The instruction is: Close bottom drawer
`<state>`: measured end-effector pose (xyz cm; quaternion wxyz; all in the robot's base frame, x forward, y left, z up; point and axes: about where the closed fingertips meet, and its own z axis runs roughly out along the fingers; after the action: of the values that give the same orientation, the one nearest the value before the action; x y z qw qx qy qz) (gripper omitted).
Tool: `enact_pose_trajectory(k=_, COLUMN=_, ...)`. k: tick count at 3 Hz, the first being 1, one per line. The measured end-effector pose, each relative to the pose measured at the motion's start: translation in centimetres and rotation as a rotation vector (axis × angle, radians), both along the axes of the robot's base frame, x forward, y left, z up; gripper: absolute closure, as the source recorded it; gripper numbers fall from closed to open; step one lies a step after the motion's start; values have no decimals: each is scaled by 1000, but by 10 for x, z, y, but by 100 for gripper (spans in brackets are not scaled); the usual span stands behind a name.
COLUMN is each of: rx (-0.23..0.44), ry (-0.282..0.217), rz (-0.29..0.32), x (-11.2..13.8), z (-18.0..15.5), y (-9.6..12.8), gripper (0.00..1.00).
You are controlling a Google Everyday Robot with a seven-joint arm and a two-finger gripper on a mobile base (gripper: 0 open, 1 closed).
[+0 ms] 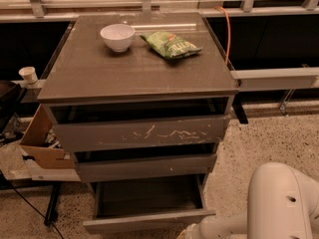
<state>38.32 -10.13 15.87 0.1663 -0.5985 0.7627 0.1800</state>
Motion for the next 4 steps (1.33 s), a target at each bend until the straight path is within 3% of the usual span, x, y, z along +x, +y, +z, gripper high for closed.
enact_pose_trajectory(k=1, rx=-6, ry=-11, rz=6, x=1, z=-3, y=1, gripper=100)
enact_pose_trajectory(k=2, rx=-22, ry=-55, rz=27, x=3, z=-6, y=2, gripper=100)
enact_pose_trajectory(k=4, rx=-32, ry=-194, rz=62, x=24, z=-7, y=6, gripper=100)
